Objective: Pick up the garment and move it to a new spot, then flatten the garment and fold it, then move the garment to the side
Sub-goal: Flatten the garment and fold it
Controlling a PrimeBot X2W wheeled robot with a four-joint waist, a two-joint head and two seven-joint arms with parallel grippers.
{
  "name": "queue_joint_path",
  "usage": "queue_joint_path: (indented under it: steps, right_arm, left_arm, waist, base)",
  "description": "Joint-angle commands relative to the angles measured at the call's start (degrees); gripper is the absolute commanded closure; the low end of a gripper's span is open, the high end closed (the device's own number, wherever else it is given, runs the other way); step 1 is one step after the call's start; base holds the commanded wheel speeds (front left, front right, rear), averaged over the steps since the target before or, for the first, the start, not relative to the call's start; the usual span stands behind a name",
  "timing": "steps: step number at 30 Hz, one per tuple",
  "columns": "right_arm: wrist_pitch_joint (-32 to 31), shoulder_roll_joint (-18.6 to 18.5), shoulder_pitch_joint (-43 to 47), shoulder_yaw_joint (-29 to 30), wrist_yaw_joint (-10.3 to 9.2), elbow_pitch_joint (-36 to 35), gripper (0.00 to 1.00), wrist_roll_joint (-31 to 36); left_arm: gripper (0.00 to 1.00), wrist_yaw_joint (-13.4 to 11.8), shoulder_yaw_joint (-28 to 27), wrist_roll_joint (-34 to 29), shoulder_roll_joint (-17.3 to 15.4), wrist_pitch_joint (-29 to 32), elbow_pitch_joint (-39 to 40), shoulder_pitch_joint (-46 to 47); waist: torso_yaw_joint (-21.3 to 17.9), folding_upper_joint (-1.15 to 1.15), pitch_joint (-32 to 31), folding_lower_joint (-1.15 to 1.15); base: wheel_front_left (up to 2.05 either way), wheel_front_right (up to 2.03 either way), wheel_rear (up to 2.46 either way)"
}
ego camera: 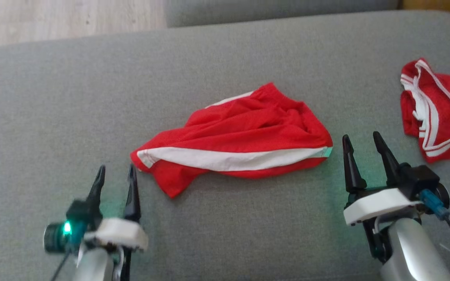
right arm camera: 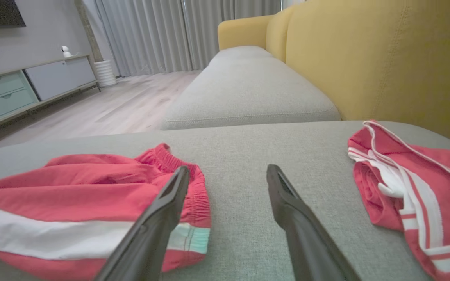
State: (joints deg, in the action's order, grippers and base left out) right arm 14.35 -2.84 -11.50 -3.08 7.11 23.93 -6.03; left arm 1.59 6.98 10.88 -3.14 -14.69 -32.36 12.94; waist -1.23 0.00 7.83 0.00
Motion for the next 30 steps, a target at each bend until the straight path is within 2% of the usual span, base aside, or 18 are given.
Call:
queue_joint_path:
  steps: [1, 8, 23, 26, 30]
  right_arm:
    - [0.64, -0.04, 0.21, -1.77, 0.37, -2.46, 0.0, -0.09]
    - [0.64, -0.04, 3.94, -2.23, 0.37, -4.65, 0.0, -0.36]
    - [0.64, -0.04, 7.54, -2.91, 0.37, -4.0, 0.0, 0.11]
    - [0.64, -0.04, 7.37, -2.98, 0.37, -4.01, 0.0, 0.1]
    - [0.64, -0.04, 6.81, -3.43, 0.37, -4.11, 0.0, 0.04]
  left_arm:
    - [0.0, -0.77, -2.53, -1.46, -0.55, -0.31, 3.37, -1.57]
    - [0.0, -1.6, -3.95, -4.45, 0.01, -0.31, 11.81, -9.49]
    - [0.0, -1.68, -2.92, -3.51, 0.24, -0.31, 13.99, -14.14]
    - [0.0, -0.95, -2.08, -2.26, 0.25, -0.31, 14.13, -14.01]
    - [0.0, 2.08, -0.55, 1.83, 0.25, -0.31, 13.09, -12.07]
  waist:
    - [0.55, 0.0, -1.59, 0.0]
    - [1.61, 0.0, -6.17, 0.0]
    - [1.84, 0.0, -8.63, 0.0]
    - [1.88, 0.0, -8.31, 0.0]
    - [1.99, 0.0, -6.94, 0.0]
  base:
    - [0.0, 0.0, 0.0]
    - [0.0, 0.0, 0.0]
    - [0.0, 0.0, 0.0]
    - [0.0, 0.0, 0.0]
    - [0.0, 0.0, 0.0]
